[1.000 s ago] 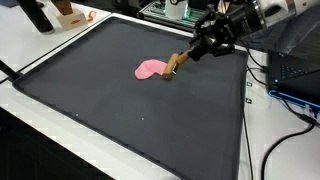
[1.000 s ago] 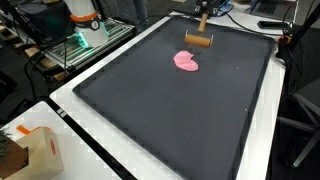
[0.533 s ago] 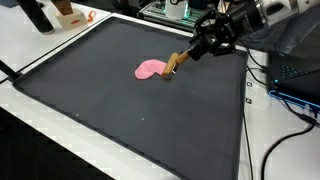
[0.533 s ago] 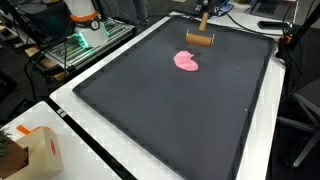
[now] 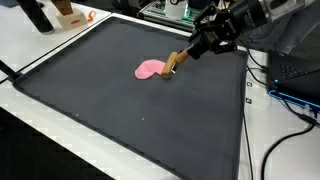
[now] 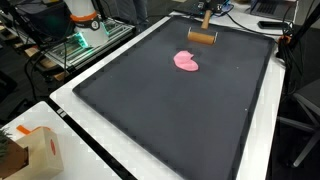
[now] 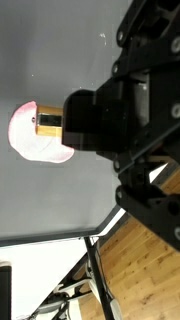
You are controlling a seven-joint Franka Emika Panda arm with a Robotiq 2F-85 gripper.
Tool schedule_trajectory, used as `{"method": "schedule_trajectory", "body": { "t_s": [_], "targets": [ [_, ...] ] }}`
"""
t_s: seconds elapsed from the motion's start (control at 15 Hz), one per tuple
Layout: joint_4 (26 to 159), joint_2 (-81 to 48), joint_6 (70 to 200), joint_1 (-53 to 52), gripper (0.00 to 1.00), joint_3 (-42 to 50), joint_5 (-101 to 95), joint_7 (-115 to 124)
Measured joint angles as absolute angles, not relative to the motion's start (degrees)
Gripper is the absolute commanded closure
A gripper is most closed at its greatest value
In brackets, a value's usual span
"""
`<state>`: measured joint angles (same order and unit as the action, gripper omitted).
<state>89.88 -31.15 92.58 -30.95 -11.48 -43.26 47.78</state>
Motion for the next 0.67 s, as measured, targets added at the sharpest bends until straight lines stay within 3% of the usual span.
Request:
{"method": "schedule_trajectory", "body": {
  "t_s": [0.67],
  "targets": [
    [91.66,-23.75,97.93,-25.16,0.75,-11.50,-39.07,34.93]
  ]
}}
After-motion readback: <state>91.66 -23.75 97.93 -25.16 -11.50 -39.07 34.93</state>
